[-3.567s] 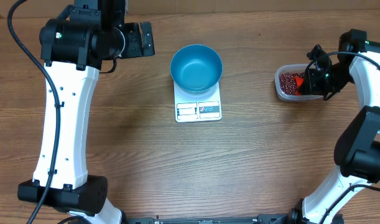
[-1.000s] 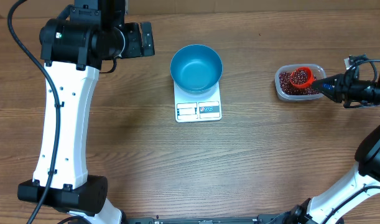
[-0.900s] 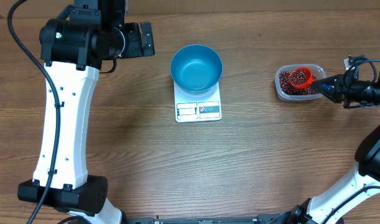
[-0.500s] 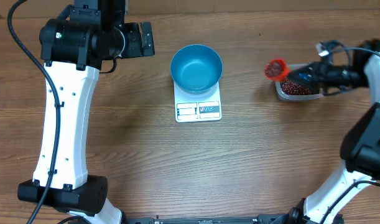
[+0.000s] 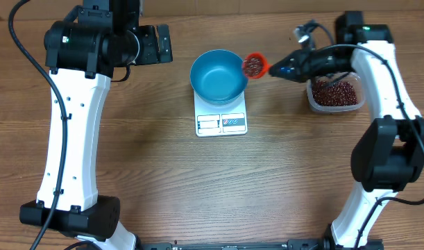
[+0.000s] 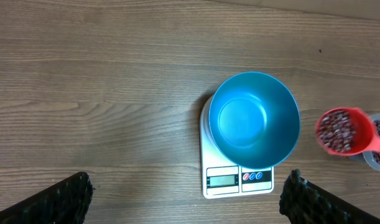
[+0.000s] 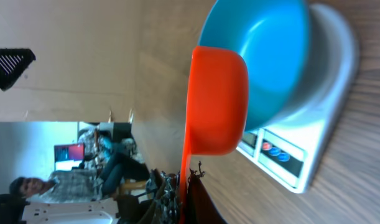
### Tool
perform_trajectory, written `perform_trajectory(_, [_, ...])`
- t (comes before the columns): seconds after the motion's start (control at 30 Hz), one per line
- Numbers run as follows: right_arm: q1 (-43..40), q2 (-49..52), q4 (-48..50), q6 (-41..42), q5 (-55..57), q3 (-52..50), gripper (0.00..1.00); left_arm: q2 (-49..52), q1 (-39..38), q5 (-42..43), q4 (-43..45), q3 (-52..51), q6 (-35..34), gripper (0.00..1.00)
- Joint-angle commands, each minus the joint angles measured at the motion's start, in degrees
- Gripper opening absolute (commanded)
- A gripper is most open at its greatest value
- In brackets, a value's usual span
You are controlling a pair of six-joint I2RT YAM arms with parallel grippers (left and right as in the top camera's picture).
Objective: Scoop item into bowl and weigh 150g on scale
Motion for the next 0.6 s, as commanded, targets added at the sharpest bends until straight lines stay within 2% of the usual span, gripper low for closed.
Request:
perform_trajectory(0.0, [1.4,0.3,0.5,3.3,-1.6,1.7,0.04,-0.8,0.0,0.6,0.0,0.4,0.7,1.00])
perform_trajectory(0.37, [2.9,-0.3,-0.4,3.6,-5.1,1.7,0.04,-0.8,0.0,0.6,0.0,0.4,0.7,1.00])
perform_trajectory(0.57, [0.5,-3.4,-3.7,0.4,-5.5,1.7,0.04,-0.8,0.0,0.6,0.0,0.4,0.7,0.99])
